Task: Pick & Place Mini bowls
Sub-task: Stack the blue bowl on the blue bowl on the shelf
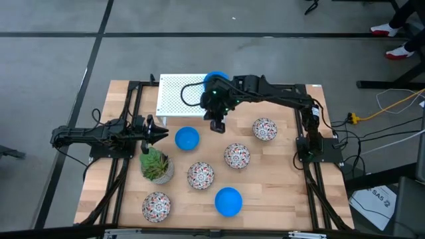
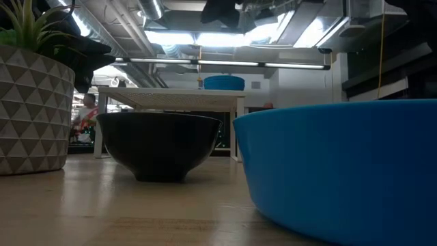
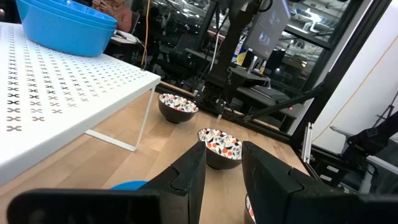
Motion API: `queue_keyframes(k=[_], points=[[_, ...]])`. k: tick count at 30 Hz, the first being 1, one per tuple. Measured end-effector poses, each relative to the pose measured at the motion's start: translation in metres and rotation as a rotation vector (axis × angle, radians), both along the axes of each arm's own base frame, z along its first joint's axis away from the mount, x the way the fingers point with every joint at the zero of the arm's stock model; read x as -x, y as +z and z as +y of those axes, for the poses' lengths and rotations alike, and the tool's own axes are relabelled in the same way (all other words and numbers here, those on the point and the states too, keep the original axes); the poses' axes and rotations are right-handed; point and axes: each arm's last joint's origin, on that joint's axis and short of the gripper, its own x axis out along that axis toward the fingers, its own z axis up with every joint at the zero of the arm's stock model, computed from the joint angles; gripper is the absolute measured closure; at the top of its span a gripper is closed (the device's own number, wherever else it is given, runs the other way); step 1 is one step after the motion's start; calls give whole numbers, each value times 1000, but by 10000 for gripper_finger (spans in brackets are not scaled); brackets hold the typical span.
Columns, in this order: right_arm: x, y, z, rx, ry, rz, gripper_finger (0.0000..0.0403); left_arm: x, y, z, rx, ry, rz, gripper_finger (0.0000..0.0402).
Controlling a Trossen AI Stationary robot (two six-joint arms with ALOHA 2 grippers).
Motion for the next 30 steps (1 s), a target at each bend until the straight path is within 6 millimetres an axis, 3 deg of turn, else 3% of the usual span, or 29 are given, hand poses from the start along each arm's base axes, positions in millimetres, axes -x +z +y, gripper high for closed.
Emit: queue_keyframes(k=[14,19,30], points=[[-2,-4,28,-130,-78,53,202,0,0,0,0,0,0,302],[-11,-12,41,-235,-173,78,184,0,0,0,0,0,0,302],[-46,-55,84,-451,-394,190,183,0,0,0,0,1,0,302]])
